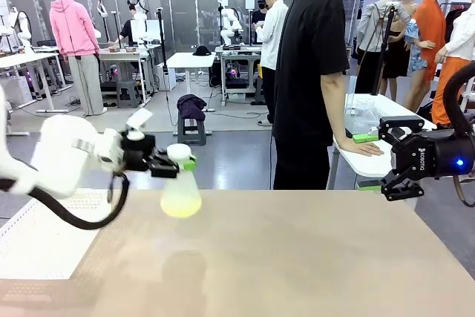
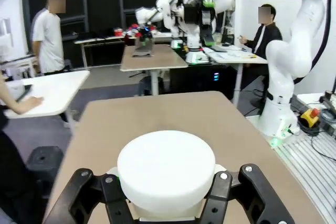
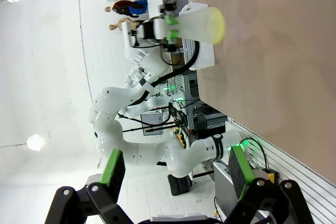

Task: Prepare the solutions needed for the experiment.
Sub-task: When the human places the Big flask in the center of the table, pick up the Big flask and place it in the left Organizing basket.

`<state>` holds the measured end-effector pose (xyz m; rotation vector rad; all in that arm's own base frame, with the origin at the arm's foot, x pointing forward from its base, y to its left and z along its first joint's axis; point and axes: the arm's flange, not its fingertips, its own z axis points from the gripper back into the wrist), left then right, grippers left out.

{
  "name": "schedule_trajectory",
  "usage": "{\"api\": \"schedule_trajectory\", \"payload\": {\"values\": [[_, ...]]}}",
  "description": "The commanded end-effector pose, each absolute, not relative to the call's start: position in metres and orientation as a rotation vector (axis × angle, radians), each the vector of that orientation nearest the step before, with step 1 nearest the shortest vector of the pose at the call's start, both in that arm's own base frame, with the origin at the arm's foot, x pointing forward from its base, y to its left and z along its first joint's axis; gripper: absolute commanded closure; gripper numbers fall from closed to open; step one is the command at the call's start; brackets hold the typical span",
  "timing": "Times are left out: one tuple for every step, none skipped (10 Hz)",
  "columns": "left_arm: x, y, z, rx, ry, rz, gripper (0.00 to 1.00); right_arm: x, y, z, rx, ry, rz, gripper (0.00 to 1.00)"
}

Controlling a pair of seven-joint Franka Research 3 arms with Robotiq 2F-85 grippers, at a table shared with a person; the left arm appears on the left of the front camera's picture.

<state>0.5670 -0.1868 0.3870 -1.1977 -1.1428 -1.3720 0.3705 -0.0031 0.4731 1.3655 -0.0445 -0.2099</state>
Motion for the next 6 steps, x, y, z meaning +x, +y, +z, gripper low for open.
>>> {"api": "schedule_trajectory", "payload": {"values": [[0.567, -0.141, 0.432, -1.065, -1.201, -1.395, 0.95, 0.371, -0.003, 0.474, 1.376, -0.051, -0.203, 0.0], [0.567, -0.103, 0.453, -1.009, -1.232, -1.386, 0.95, 0.371, -0.003, 0.474, 1.376, -0.051, -0.203, 0.0], [0.559, -0.075, 0.467, -0.968, -1.226, -1.382, 0.95, 0.371, -0.003, 0.474, 1.376, -0.051, -0.203, 0.0], [0.549, -0.049, 0.474, -0.94, -1.243, -1.374, 0.95, 0.371, -0.003, 0.474, 1.376, -0.051, -0.203, 0.0], [0.54, -0.022, 0.479, -0.887, -1.271, -1.374, 0.95, 0.371, -0.003, 0.474, 1.376, -0.051, -0.203, 0.0], [0.526, 0.01, 0.48, -0.881, -1.337, -1.353, 0.95, 0.371, -0.003, 0.474, 1.376, -0.051, -0.203, 0.0]]}}
